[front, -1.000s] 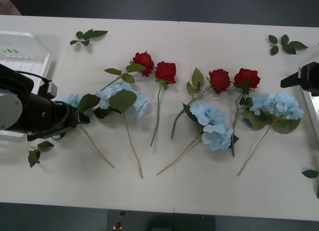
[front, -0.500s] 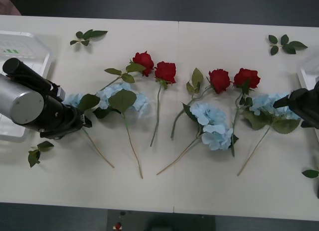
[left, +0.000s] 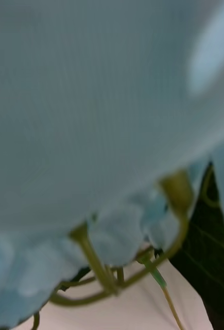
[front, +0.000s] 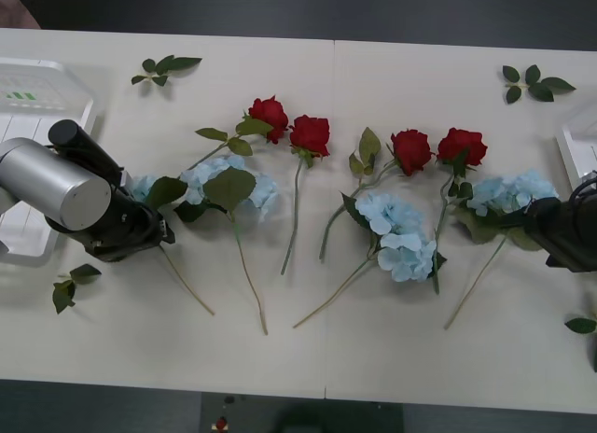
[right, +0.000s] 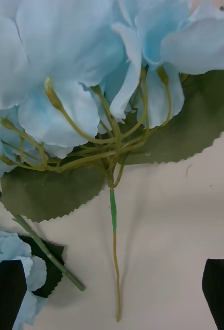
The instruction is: Put the red flowers into the right box and the blue flowers into the left box
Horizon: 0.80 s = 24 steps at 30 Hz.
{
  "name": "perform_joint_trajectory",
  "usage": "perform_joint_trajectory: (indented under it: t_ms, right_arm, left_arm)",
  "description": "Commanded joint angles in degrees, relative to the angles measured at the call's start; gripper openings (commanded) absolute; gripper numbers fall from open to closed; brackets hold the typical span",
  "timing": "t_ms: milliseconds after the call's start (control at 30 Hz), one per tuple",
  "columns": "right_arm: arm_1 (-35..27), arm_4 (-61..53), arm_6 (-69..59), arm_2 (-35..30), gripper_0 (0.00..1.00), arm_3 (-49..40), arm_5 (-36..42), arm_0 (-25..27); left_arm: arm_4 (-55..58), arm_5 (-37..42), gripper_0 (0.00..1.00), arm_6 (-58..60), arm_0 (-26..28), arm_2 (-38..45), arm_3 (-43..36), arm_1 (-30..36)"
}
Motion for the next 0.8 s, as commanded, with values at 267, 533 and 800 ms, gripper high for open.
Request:
perform_joint_trajectory:
  t_ms: [267,533,800]
  right_arm:
    - [0.20,10.08,-9.08,10.55,1.00,-1.78,-6.45,-0.06]
    - [0.29,10.96,-8.64,13.36,1.00,-0.99,-7.42,-0.06]
    - [1.34,10.79,-7.94,13.89,1.00,1.12,-9.88,-0.06]
  left_arm:
    - [-0.92,-0.96,1.00,1.98,-2.85,-0.86,1.27,-0.58]
    - [-1.45,-0.96,0.10,2.15,-2.76,-1.30,1.27,-0.58]
    - [-2.07,-0.96,0.00,2.24,-2.76,-1.30,1.27,-0.58]
